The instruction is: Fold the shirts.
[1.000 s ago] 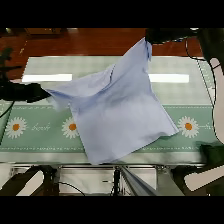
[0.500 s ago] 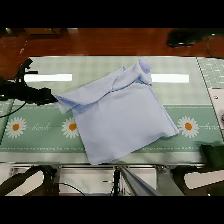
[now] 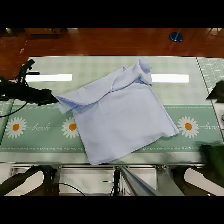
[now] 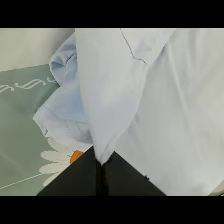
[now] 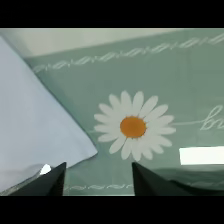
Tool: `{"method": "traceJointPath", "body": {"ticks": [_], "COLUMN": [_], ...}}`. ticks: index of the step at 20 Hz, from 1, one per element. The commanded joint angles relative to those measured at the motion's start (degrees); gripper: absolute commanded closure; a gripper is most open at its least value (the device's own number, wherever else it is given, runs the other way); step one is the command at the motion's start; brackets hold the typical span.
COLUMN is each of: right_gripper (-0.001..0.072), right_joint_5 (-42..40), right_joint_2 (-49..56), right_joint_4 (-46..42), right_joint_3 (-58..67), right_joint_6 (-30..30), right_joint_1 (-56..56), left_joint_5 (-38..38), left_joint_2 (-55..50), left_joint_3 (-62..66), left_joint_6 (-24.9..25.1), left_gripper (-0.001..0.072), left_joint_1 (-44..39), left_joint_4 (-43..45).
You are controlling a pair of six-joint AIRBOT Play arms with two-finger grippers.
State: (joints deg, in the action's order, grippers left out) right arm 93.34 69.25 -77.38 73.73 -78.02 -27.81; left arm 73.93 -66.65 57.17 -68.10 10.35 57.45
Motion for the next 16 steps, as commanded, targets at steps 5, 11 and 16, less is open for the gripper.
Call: {"method": "traceJointPath", "body": {"ticks": [5, 11, 16], "right_gripper": [0.0199, 0.0205, 0.0247], "right_joint_5": [-11.4, -21.0, -26.3], "right_joint_2": [-13.0, -13.0, -10.3], "right_joint_4": [5.7, 8.6, 12.0], "right_joint_3": [-36.8, -41.8, -41.8], "right_joint_6": [6.9, 8.7, 9.1], "right_joint_1": [-6.4, -6.4, -6.4], "left_joint_5": [0.0, 0.2, 0.2], "left_joint_2": [0.0, 0.0, 0.0], "left_joint_3": [0.0, 0.0, 0.0], "left_joint_6": [0.6, 0.6, 0.6], "left_gripper": [0.0689, 0.0689, 0.0688], "left_joint_1": [0.0, 0.0, 0.0], "left_joint_4": [0.0, 0.0, 0.0]}}
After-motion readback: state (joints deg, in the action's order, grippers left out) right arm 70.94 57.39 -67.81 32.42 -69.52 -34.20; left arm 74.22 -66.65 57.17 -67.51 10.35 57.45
